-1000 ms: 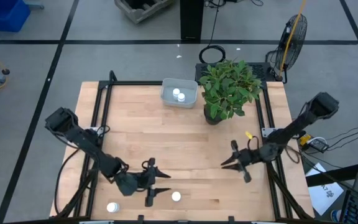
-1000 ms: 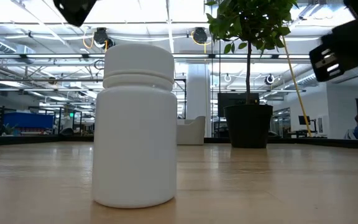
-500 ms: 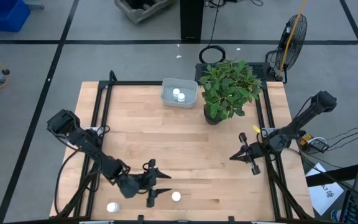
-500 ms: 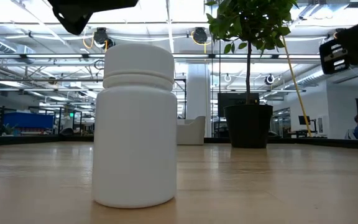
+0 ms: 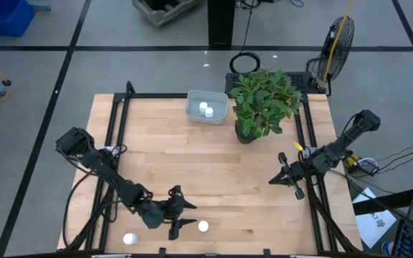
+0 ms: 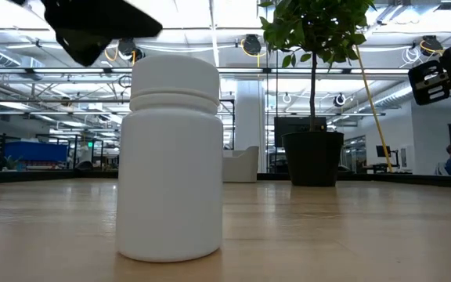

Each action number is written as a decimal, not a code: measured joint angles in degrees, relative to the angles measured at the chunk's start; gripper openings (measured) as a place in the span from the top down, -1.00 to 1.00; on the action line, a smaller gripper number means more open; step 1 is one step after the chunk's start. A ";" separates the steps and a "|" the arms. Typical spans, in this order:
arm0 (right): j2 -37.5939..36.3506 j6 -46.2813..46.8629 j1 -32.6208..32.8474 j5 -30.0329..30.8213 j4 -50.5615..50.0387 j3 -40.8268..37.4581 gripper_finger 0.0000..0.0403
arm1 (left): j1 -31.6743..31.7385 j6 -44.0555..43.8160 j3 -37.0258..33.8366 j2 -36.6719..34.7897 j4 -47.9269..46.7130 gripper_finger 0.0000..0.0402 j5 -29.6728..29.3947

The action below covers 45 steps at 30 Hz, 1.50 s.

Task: Pick and place pill bottles into a basket
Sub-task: Put the white pill bottle into the gray bin

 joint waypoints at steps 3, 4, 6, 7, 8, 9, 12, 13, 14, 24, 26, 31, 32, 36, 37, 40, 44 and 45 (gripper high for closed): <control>0.02 0.00 0.02 0.00 0.07 0.00 1.00 | -0.04 -0.97 0.01 1.77 2.42 -0.12 -0.11; 0.02 0.00 0.02 0.00 0.07 -0.01 1.00 | -0.10 -1.14 0.01 2.32 2.49 -0.12 -0.08; 0.02 0.00 0.02 0.00 0.09 -0.04 1.00 | -0.12 -1.14 0.01 3.36 3.14 -0.12 -0.06; 0.02 0.00 0.02 0.02 0.08 -0.04 1.00 | -0.10 -0.81 0.01 3.86 3.65 -0.13 -0.17; 0.02 0.00 0.02 0.00 0.09 -0.04 1.00 | -0.12 -0.37 0.01 4.43 4.46 -0.12 -0.39; 0.02 0.00 0.02 0.02 0.09 -0.04 1.00 | -0.23 -0.07 0.01 5.07 5.56 -0.12 -0.52; 0.02 0.00 0.02 0.02 0.07 -0.07 0.99 | -0.47 0.34 -0.01 6.20 10.40 -0.13 -0.48; 0.02 0.00 0.02 0.02 0.07 -0.07 0.99 | -0.49 0.74 -0.01 6.33 11.70 -0.14 -0.24; 0.02 0.00 0.02 0.02 0.07 -0.07 0.98 | -0.51 1.28 0.01 6.44 12.42 -0.15 -0.22; 0.02 0.00 0.02 0.04 0.07 -0.09 0.99 | -2.08 1.91 0.01 6.77 12.98 -0.46 -3.10; 0.02 0.00 0.02 0.04 0.07 -0.09 0.99 | -2.72 1.96 -0.01 6.77 12.95 -0.52 -3.64; 0.02 0.00 0.02 0.04 0.07 -0.09 0.98 | -3.75 5.56 -0.01 7.49 12.85 -0.61 -6.94; 0.02 0.00 0.02 0.05 0.08 -0.09 0.98 | -3.76 5.99 0.00 7.83 12.83 -0.61 -7.13; 0.02 0.00 0.02 0.04 0.07 -0.09 0.99 | -2.82 3.45 0.01 10.26 13.28 -0.61 -6.49; 0.02 0.00 0.02 0.04 0.07 -0.09 0.99 | -2.69 3.45 0.01 10.94 13.26 -0.61 -6.42; 0.04 0.00 0.02 0.07 0.09 -0.09 0.99 | -2.26 4.41 1.58 12.90 13.67 -0.61 -6.30; 0.07 0.00 0.02 0.07 0.09 -0.09 0.98 | -2.22 5.76 5.37 15.60 11.16 -0.61 -6.10; 0.04 0.00 0.02 0.06 0.09 -0.09 0.98 | -2.22 5.83 6.38 16.33 9.70 -0.61 -6.11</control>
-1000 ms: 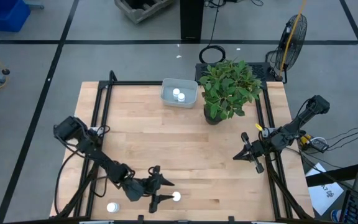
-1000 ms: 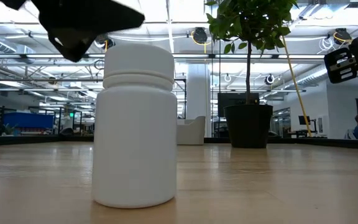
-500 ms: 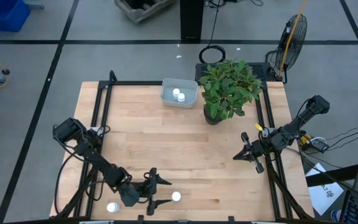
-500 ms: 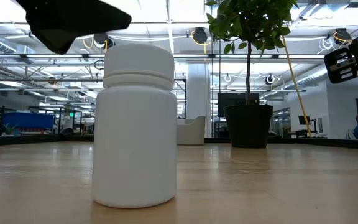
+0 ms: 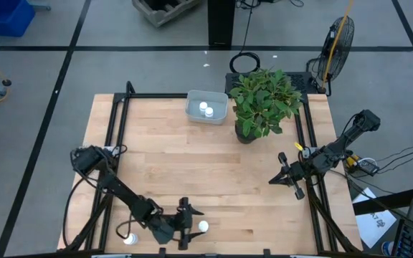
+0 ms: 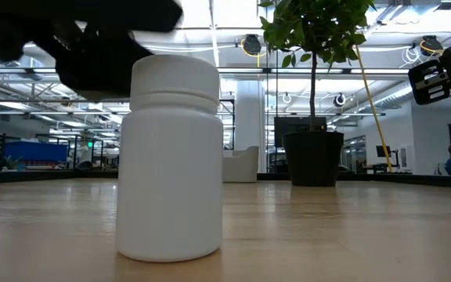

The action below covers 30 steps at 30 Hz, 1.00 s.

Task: Pick and place pill bottles into a basket
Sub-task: Put the white pill bottle into the gray bin

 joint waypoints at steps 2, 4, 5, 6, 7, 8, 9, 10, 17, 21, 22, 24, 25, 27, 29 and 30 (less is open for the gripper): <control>0.04 -0.02 0.00 0.02 -0.04 0.00 0.99 | 0.02 -0.04 2.26 1.33 -2.67 -0.61 0.53; 0.02 0.00 0.00 0.01 0.00 0.00 0.99 | 0.02 -0.60 4.11 2.19 -4.63 -0.61 0.59; 0.02 0.00 0.00 0.02 -0.01 0.00 0.99 | 0.04 -0.93 4.78 2.58 -5.76 -0.61 0.71; 0.02 0.00 0.00 0.02 0.00 0.00 0.99 | 0.24 -1.08 5.20 2.94 -6.50 -0.61 0.87; 0.02 -0.02 0.00 0.02 0.00 0.00 0.99 | 0.30 -1.32 5.33 3.09 -7.15 -0.61 0.99; 0.02 0.00 0.02 0.02 0.00 0.00 0.98 | 0.40 -1.69 5.33 3.11 -7.81 -0.61 1.30; 0.02 0.00 0.00 0.02 -0.01 0.00 0.98 | 0.62 -2.56 5.33 3.09 -8.19 -0.61 1.53; 0.02 0.00 0.02 0.02 0.00 0.00 0.98 | 0.81 -3.55 5.33 3.04 -8.68 -0.61 1.53; 0.02 -0.01 0.01 0.01 0.00 0.00 0.99 | 1.44 -4.57 5.33 3.00 -9.40 -0.60 1.82; 0.02 0.00 0.02 0.00 0.00 0.00 0.98 | 1.44 -5.66 5.33 3.00 -9.71 -0.46 3.24; 0.02 -0.02 0.01 0.00 0.00 0.00 0.98 | 1.44 -5.69 5.33 3.00 -9.72 -0.40 3.38; 0.02 0.00 0.00 0.00 0.00 0.00 0.98 | 1.42 -5.65 5.33 3.00 -9.73 -0.28 3.38; 0.02 0.00 0.00 0.02 0.00 0.00 0.98 | 1.42 -5.65 5.33 3.00 -9.73 -0.22 3.40; 0.02 0.00 0.01 0.00 0.00 0.00 0.98 | 1.42 -5.84 5.33 3.00 -9.73 -0.10 3.74; 0.02 0.00 0.02 0.00 0.00 0.00 0.98 | 1.42 -5.84 5.33 3.00 -9.71 0.02 3.96; 0.02 0.00 0.01 0.00 0.00 0.00 0.98 | 1.42 -5.84 5.33 2.99 -9.56 0.07 3.92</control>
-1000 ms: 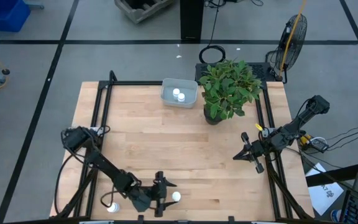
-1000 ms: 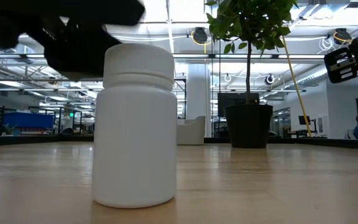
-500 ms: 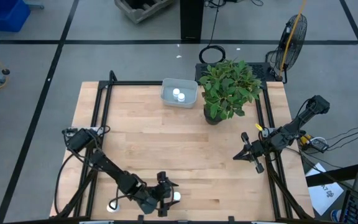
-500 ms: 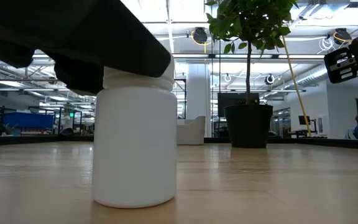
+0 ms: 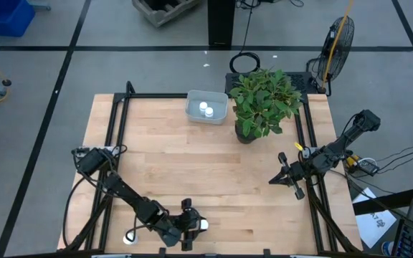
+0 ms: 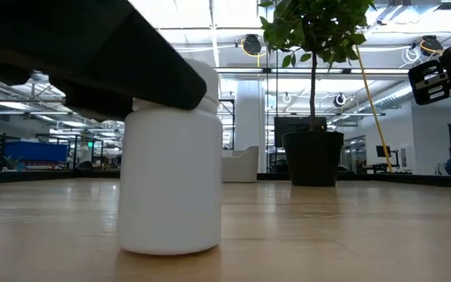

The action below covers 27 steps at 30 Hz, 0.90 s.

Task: Pick and place pill bottles into a basket
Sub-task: Put the white pill bottle into the gray bin

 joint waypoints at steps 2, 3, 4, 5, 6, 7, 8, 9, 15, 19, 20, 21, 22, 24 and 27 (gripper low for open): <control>0.00 0.00 0.00 0.00 0.00 0.00 0.98 | 0.00 0.05 0.00 -0.03 0.09 0.18 0.02; 0.00 -0.01 0.01 0.00 0.00 0.00 0.98 | 0.00 0.12 0.00 -0.03 0.09 0.19 0.01; 0.00 0.01 0.01 0.00 0.00 0.00 0.98 | 0.11 0.19 0.00 -0.03 0.12 0.19 -0.04; 0.00 0.00 0.00 0.00 0.00 0.00 0.98 | 0.22 0.21 0.00 -0.03 0.17 0.19 -0.32; 0.00 -0.01 0.00 0.00 0.00 0.00 0.98 | 0.40 0.30 0.00 -0.03 0.18 0.19 -0.74; 0.00 0.01 0.00 0.00 0.00 0.00 0.98 | 0.65 0.64 0.00 -0.09 0.25 0.19 -1.08; 0.00 -0.01 0.01 0.00 -0.01 0.00 0.98 | 0.89 1.26 -0.01 -0.37 0.25 0.19 -1.57; 0.00 0.00 0.01 0.00 0.00 0.00 0.98 | 1.21 1.84 -0.02 -0.68 0.27 0.19 -2.35; -0.02 -0.02 -0.01 0.00 0.00 0.00 0.98 | 4.16 7.52 -0.09 -4.56 -0.95 0.14 -5.45; -0.02 0.00 0.00 0.00 0.00 0.00 0.98 | 6.95 12.59 -0.07 -9.43 -5.49 0.18 -10.98; -0.02 0.01 0.01 0.00 0.00 0.00 0.98 | 7.87 13.67 -0.07 -10.79 -6.82 0.19 -12.22; 0.00 0.01 0.01 0.00 0.00 0.00 0.98 | 8.75 14.69 -0.07 -12.51 -8.88 0.19 -13.54; 0.00 0.01 0.01 0.00 0.00 0.00 0.98 | 9.87 15.46 -0.07 -14.03 -10.65 0.19 -14.64; 0.02 -0.01 0.00 -0.01 0.00 0.00 0.98 | 12.64 17.07 -0.04 -17.13 -12.60 0.19 -14.73; 0.13 -0.01 0.00 0.00 -0.01 0.00 0.98 | 17.48 20.31 -0.04 -21.46 -14.83 0.19 -12.65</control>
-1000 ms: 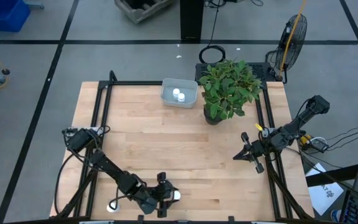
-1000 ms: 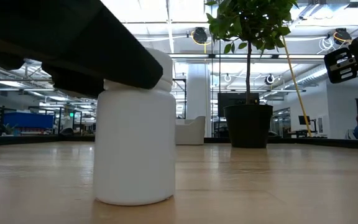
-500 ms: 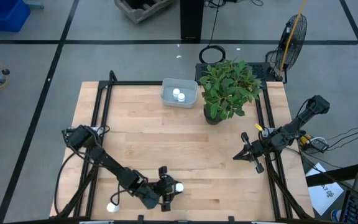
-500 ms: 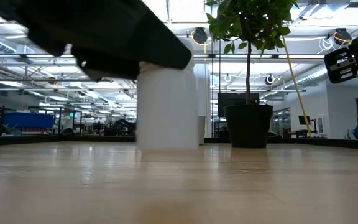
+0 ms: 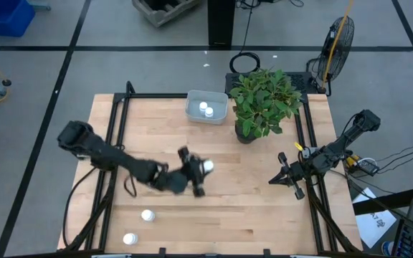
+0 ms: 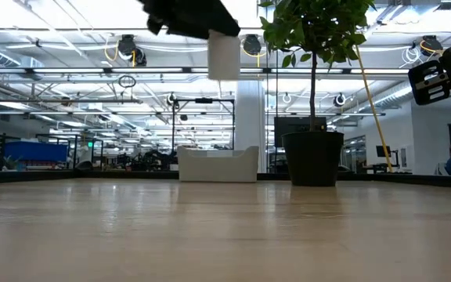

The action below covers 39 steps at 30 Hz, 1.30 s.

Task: Pick and place pill bottles into a basket
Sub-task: Put the white pill bottle into the gray bin

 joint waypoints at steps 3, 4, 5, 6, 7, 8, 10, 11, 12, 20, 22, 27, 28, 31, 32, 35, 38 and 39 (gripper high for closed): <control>0.00 0.00 0.01 0.00 0.00 0.00 0.98 | 5.88 3.84 0.00 -3.76 0.03 0.17 4.02; 0.02 0.01 0.01 -0.02 -0.01 0.00 0.98 | 8.16 4.99 0.00 -4.68 0.15 0.17 5.35; 0.02 0.01 0.01 0.00 -0.01 0.00 0.98 | 10.56 5.69 0.01 -5.43 0.65 0.18 6.62; 0.02 0.01 0.01 0.00 -0.01 0.00 0.98 | 13.10 6.34 0.04 -6.19 0.74 0.19 7.89; 0.02 -0.01 0.02 -0.02 -0.01 0.00 0.98 | 15.79 6.92 0.04 -6.81 0.47 0.19 9.31; 0.02 0.01 0.01 0.00 -0.01 0.00 0.98 | 18.48 7.31 0.04 -7.12 0.69 0.19 10.75; 0.02 0.01 0.02 0.00 -0.01 0.00 0.98 | 23.92 7.66 0.04 -7.25 1.49 0.19 13.85; 0.00 0.01 0.02 0.00 -0.01 0.00 0.98 | 26.50 7.78 0.04 -7.17 1.64 0.19 15.17; 0.00 0.01 0.00 -0.01 -0.01 0.00 0.98 | 29.11 7.80 0.02 -6.78 2.08 0.19 16.69; 0.04 -0.01 0.01 -0.01 0.01 0.00 0.98 | 44.01 6.75 0.06 1.07 16.74 0.19 30.26; 0.07 -0.01 0.02 0.00 -0.01 -0.02 0.98 | 46.28 6.68 0.50 3.37 17.75 0.19 31.88; 0.05 0.01 0.00 -0.01 0.01 0.00 0.98 | 50.66 6.37 3.60 8.17 16.66 0.17 36.85; 0.07 0.01 0.02 -0.01 0.01 0.00 0.98 | 51.23 6.02 4.85 9.43 16.50 0.17 37.90; 0.06 -0.01 0.02 0.00 0.01 0.00 0.98 | 52.12 5.74 8.80 12.85 14.31 0.17 40.13; 0.07 -0.01 0.02 -0.02 -0.01 0.00 0.98 | 52.26 5.62 10.46 13.92 12.85 0.19 40.13; 0.07 0.00 0.02 0.00 0.01 0.00 0.98 | 52.46 5.29 14.17 16.01 7.95 0.19 40.18; 0.04 0.01 0.02 0.00 0.01 0.00 0.98 | 52.48 5.73 15.60 17.31 5.07 0.18 39.81; 0.07 0.00 0.02 -0.02 0.01 0.00 0.98 | 52.60 5.64 15.63 17.55 4.77 0.17 39.82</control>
